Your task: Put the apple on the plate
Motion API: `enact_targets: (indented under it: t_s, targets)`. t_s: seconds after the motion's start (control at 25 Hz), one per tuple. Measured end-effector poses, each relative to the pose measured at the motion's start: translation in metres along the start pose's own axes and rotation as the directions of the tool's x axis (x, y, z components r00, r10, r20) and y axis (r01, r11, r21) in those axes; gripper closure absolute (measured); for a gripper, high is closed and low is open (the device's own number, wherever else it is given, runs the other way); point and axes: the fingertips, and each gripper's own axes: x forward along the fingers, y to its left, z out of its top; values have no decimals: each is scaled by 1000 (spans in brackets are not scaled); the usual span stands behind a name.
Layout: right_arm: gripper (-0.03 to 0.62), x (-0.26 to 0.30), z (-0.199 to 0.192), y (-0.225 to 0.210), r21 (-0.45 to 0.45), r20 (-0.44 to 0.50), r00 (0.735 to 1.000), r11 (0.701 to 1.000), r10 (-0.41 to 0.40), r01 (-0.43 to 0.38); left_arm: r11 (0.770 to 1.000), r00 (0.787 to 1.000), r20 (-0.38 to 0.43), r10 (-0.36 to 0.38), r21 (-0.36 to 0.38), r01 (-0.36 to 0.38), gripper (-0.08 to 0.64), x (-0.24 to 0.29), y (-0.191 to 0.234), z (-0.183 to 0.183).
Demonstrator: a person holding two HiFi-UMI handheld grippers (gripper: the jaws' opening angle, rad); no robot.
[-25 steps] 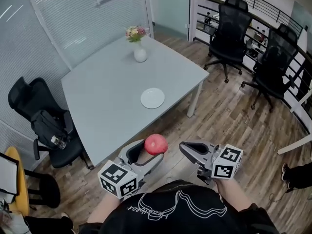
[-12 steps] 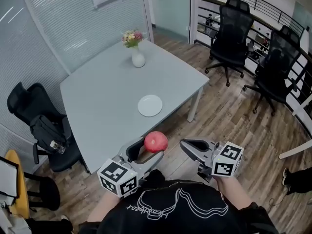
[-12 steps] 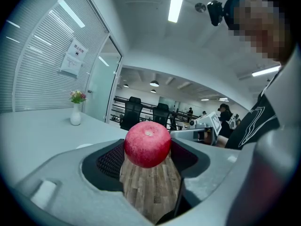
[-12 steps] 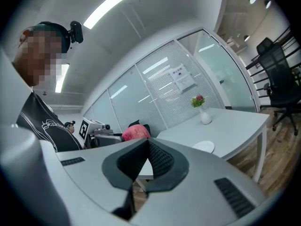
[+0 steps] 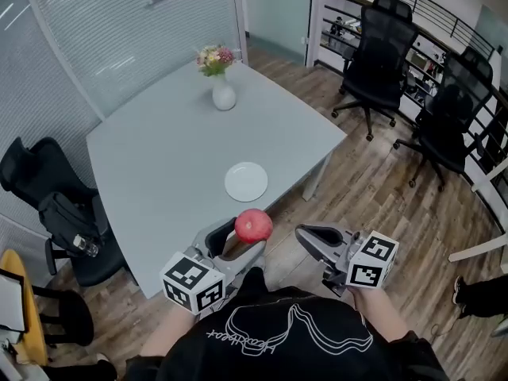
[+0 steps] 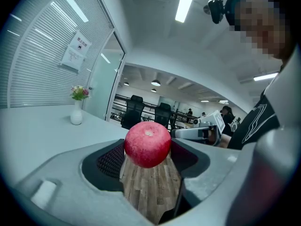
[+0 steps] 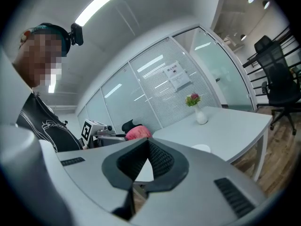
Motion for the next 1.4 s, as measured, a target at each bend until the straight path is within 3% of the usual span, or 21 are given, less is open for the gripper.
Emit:
enact_targets:
  t_s: [0.76, 1.2, 1.4]
  targets:
    - [583, 95, -9, -88, 123, -72, 997, 991, -33, 42, 998, 991, -120, 64, 36, -60, 244, 58, 136, -19]
    - [583, 97, -22, -137, 196, -90, 992, 975, -91, 107, 995, 983, -159, 92, -12, -95, 244, 107, 191, -42]
    - [584, 89, -35, -153, 236, -101, 988, 961, -120, 141, 994, 978, -179, 103, 40, -97, 244, 128, 204, -54]
